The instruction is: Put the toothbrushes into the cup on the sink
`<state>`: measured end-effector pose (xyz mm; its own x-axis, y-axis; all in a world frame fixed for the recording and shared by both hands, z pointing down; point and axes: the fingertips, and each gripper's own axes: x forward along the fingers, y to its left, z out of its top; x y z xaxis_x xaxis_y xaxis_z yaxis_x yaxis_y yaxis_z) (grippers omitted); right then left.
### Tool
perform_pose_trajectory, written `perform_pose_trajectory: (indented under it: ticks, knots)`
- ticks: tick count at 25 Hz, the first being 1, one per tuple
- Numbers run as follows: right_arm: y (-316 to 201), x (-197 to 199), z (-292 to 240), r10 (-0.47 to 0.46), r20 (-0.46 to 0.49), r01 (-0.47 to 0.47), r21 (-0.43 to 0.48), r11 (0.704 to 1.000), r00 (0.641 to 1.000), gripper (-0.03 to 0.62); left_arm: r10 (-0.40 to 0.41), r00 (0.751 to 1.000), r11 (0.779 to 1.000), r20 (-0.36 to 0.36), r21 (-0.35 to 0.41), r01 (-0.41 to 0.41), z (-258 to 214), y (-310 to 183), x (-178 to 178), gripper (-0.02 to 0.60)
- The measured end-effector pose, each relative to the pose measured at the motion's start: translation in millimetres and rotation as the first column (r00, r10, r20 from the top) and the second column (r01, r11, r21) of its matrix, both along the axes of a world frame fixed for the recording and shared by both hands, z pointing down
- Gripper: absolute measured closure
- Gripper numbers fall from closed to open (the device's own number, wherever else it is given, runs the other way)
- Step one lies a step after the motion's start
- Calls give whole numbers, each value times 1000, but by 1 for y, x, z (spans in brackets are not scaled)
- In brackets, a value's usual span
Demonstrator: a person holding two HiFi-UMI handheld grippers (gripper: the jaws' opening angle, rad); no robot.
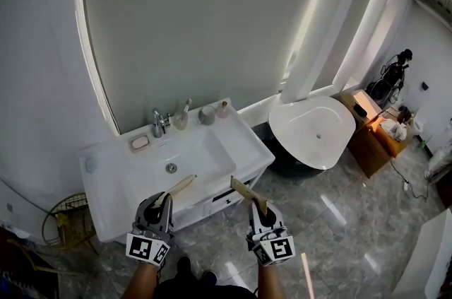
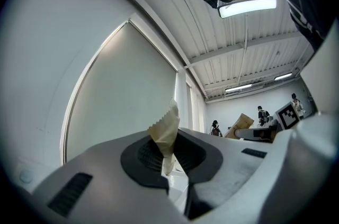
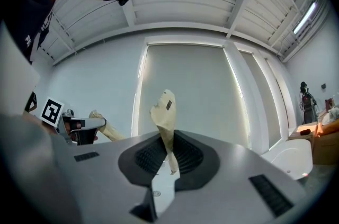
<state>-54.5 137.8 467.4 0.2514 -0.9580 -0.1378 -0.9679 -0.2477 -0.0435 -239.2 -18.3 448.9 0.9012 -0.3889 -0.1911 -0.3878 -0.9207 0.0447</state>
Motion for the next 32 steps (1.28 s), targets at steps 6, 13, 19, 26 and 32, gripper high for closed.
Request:
perform_pose_trajectory:
  ticks: [6, 13, 19, 26, 32]
  knots:
    - [6, 11, -2, 30, -5, -30, 0, 1000, 1000, 546, 33, 999, 999, -7, -5, -33, 2, -2, 16, 537]
    - [11, 12, -5, 27, 6, -27, 1, 1000, 1000, 545, 38, 999, 999, -17, 2, -38, 2, 5, 24, 537]
    - [23, 7, 3, -7, -44, 6, -27, 1000, 999, 546, -12, 1000, 1000, 9, -2, 12, 6, 19, 10, 537]
    - [38, 8, 15, -22, -25, 22, -25, 999, 999, 546, -47, 999, 999, 26, -13, 47, 18, 40, -4, 537]
    - [35, 12, 16, -31, -31, 30, -27, 999, 999, 545, -70, 997, 997, 8, -26, 70, 17, 30, -2, 537]
